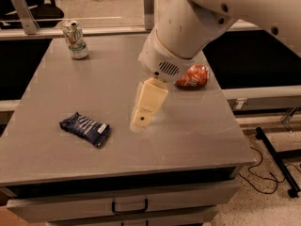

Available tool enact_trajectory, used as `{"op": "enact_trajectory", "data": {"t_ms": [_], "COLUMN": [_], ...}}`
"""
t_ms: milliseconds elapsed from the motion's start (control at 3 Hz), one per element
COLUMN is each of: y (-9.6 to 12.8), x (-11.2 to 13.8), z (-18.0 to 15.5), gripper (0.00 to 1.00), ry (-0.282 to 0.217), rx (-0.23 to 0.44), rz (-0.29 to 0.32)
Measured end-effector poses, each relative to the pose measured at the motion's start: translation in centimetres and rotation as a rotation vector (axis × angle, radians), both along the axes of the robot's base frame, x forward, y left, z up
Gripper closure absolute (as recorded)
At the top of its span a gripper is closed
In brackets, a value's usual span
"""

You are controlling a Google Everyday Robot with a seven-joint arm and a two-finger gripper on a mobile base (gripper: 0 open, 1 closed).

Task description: Move rxbar blueberry near 7up can

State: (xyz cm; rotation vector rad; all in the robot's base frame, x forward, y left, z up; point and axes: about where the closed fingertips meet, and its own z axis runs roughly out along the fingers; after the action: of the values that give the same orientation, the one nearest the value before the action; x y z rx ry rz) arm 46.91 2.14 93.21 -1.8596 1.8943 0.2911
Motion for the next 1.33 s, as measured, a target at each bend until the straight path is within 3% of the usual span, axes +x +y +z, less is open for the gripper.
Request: {"op": "enact_trajectory", "data": {"t_ms": [333,667,1333], "y": [0.0,2.0,9.6], "x": [0.0,0.3,1.2], "z": [0.0,-0.5,-3.6], "gripper": [0.0,0.0,0.0], "ry": [0.0,0.01,0.069], "rx": [0.0,0.053,0.182], "rz": [0.0,-0.007,-0.022]}}
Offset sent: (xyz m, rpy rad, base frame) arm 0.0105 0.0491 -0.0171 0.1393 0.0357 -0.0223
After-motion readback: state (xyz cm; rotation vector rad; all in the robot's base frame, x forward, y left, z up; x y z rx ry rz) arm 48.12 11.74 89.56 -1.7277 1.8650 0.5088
